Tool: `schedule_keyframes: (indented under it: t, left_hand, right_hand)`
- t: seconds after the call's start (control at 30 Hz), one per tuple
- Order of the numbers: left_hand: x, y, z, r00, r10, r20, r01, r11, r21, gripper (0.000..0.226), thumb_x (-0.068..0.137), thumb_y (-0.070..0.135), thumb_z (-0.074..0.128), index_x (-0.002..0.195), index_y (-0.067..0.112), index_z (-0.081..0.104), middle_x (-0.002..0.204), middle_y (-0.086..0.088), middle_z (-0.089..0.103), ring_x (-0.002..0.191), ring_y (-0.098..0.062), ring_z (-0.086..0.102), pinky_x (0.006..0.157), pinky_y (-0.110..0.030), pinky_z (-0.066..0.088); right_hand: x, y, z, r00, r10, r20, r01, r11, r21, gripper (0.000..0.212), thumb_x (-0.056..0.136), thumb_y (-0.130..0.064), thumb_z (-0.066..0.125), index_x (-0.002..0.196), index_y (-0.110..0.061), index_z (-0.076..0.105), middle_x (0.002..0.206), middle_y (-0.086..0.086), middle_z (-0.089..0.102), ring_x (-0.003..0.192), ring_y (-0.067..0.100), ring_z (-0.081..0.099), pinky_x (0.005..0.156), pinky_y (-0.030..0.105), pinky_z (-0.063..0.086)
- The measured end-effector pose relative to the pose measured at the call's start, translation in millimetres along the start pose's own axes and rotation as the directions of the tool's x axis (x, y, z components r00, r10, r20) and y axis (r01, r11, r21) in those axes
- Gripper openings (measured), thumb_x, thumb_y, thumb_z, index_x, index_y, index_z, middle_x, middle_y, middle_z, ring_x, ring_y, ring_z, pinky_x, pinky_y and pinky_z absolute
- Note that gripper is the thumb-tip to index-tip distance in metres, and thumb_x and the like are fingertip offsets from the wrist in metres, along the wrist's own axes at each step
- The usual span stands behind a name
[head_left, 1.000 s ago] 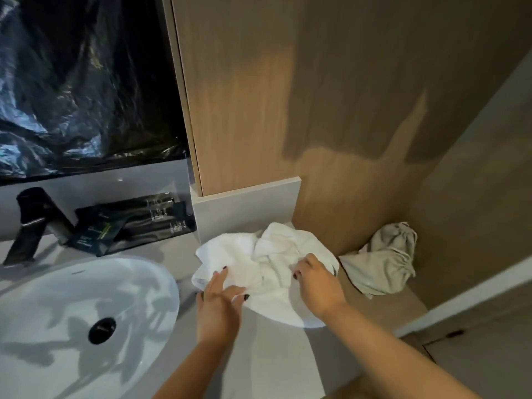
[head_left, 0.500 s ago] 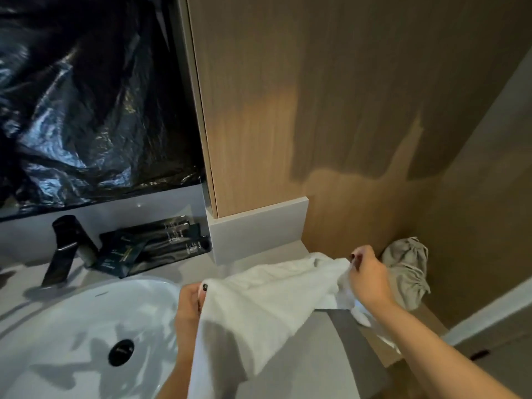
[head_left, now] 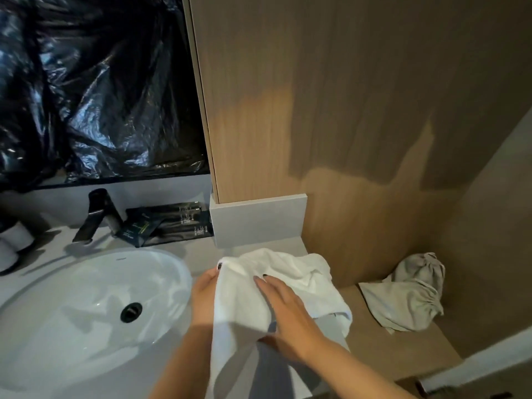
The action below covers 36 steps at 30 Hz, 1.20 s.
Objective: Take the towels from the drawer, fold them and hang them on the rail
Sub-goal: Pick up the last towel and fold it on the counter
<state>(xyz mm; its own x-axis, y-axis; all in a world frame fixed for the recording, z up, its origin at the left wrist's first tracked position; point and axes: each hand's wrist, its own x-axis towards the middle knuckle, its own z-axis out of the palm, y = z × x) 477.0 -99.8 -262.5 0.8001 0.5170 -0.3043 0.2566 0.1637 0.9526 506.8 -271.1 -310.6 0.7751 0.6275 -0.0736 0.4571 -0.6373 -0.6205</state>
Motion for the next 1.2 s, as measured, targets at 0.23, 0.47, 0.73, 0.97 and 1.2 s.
schedule_keyframes:
  t: [0.23, 0.47, 0.73, 0.97, 1.2]
  left_hand:
    - [-74.1, -4.5, 45.8, 1.000, -0.020, -0.020, 0.016, 0.980, -0.200, 0.014, 0.096, 0.003, 0.054, 0.108, 0.001, 0.061, 0.103, -0.021, 0.066, 0.088, -0.030, 0.062, 0.078, -0.039, 0.053]
    - [-131.6, -5.1, 72.7, 0.977, 0.214, 0.007, -0.200, 0.924, -0.326, 0.023, 0.087, 0.030, 0.061, 0.109, 0.034, 0.070, 0.116, 0.003, 0.071, 0.108, -0.018, 0.066, 0.087, -0.035, 0.049]
    - [-171.3, -3.7, 82.3, 0.912, 0.384, 0.143, -0.328, 0.893, -0.308, 0.064, 0.074, 0.065, 0.063, 0.131, 0.038, 0.057, 0.131, 0.002, 0.064, 0.119, -0.023, 0.062, 0.094, -0.042, 0.050]
    - [-186.8, 9.1, 92.5, 0.894, 0.441, 0.077, -0.426, 0.891, -0.156, 0.029, 0.089, 0.007, 0.067, 0.113, 0.023, 0.063, 0.097, 0.005, 0.075, 0.087, -0.013, 0.072, 0.070, -0.016, 0.053]
    - [-197.3, 7.3, 26.4, 0.918, 0.397, 0.011, -0.394, 0.914, -0.096, 0.008, 0.088, 0.015, 0.070, 0.092, 0.023, 0.072, 0.081, 0.012, 0.074, 0.079, -0.004, 0.066, 0.068, -0.017, 0.051]
  right_hand:
    - [-36.0, 11.6, -55.4, 0.949, 0.077, -0.307, 0.056, 0.915, 0.400, 0.022, 0.093, -0.017, 0.053, 0.093, -0.037, 0.062, 0.091, -0.019, 0.066, 0.090, 0.001, 0.063, 0.076, 0.010, 0.046]
    - [-61.7, 19.5, -106.4, 0.899, 0.182, -0.397, 0.058, 0.851, 0.522, 0.009, 0.092, -0.031, 0.066, 0.092, -0.022, 0.065, 0.085, -0.010, 0.067, 0.081, -0.001, 0.063, 0.064, 0.009, 0.048]
    - [-107.0, 5.7, -130.1, 0.896, 0.157, -0.416, 0.031, 0.911, 0.411, 0.017, 0.090, -0.048, 0.063, 0.088, -0.031, 0.060, 0.082, -0.013, 0.065, 0.076, -0.009, 0.061, 0.055, 0.005, 0.042]
    - [-144.0, -10.9, -145.7, 0.885, 0.211, -0.414, -0.117, 0.963, 0.241, 0.079, 0.054, -0.080, 0.064, 0.115, -0.037, 0.038, 0.097, -0.022, 0.055, 0.083, 0.002, 0.060, 0.060, 0.014, 0.043]
    - [-151.7, -42.4, -105.9, 0.956, 0.038, -0.290, -0.033, 0.999, 0.022, 0.063, 0.070, -0.045, 0.071, 0.124, -0.041, 0.038, 0.111, -0.015, 0.060, 0.093, 0.008, 0.059, 0.074, 0.027, 0.053]
